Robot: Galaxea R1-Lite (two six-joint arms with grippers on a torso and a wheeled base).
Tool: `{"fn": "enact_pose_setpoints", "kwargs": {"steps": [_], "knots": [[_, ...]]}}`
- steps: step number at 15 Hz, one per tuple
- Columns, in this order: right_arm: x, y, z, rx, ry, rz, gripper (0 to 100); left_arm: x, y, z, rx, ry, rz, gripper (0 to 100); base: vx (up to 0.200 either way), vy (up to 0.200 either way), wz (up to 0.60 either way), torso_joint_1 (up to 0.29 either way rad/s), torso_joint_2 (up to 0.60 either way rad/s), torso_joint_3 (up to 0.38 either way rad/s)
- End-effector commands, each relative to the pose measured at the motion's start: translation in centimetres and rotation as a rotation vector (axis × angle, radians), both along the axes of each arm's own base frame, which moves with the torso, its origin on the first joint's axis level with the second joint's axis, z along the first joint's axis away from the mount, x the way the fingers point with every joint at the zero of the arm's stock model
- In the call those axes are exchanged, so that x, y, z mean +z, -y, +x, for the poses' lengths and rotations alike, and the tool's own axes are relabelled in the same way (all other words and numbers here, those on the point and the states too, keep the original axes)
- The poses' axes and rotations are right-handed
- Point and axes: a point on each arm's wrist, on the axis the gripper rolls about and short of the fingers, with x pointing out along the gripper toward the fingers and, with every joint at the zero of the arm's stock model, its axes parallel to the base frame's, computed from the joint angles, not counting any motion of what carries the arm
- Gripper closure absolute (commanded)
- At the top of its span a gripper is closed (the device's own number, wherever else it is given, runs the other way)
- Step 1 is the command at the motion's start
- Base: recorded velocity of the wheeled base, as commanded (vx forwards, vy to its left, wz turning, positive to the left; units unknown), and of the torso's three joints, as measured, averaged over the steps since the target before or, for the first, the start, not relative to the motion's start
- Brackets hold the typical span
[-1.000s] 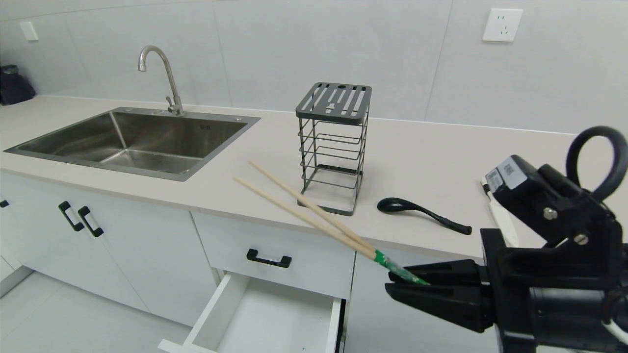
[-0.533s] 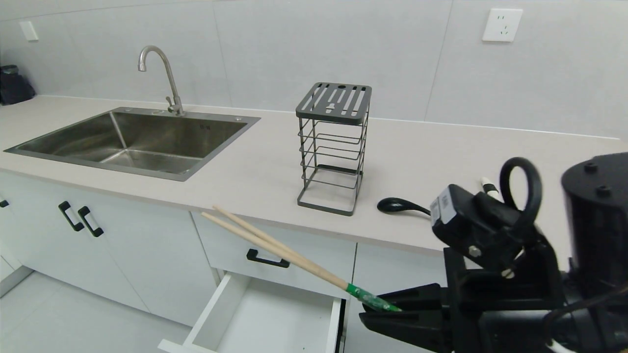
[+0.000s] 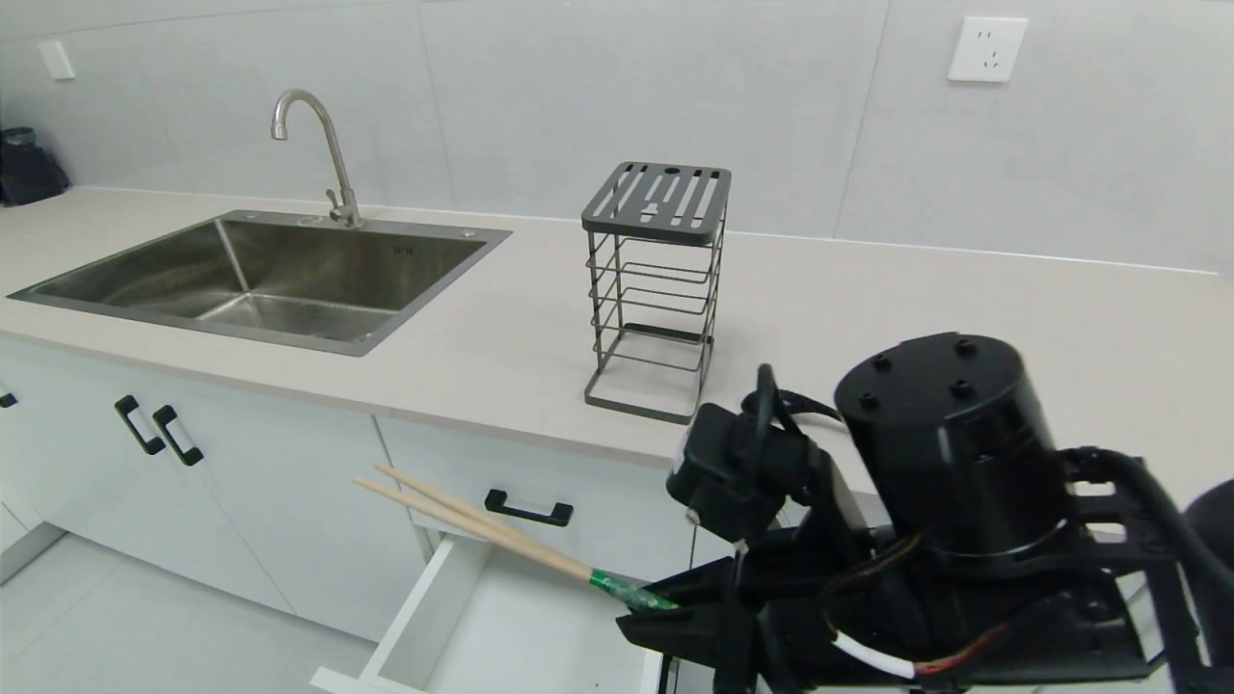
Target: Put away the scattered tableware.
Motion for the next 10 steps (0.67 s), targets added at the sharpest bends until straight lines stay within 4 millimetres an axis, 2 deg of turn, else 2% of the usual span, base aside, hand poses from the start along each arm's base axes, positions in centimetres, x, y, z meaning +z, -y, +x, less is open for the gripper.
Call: {"fn": "enact_pose_setpoints", "kwargs": {"steps": [1, 5, 10], "knots": [[-1.4, -2.0, 1.1, 0.006, -0.021, -0.025, 100, 0.0, 0.0, 0.0, 0.0, -0.001, 0.0, 0, 0.0, 0.0, 0.0, 0.0, 0.0, 0.0], [-1.2, -3.1, 1.2, 0.022, -0.019, -0.013, 100, 0.0, 0.0, 0.0, 0.0, -0.001, 0.0, 0, 0.0, 0.0, 0.0, 0.0, 0.0, 0.0], [-0.8, -5.0, 2.5, 0.02, 0.004, 0.003, 100, 0.0, 0.0, 0.0, 0.0, -0.001, 0.0, 0, 0.0, 0.0, 0.0, -0.095, 0.22, 0.121]]}}
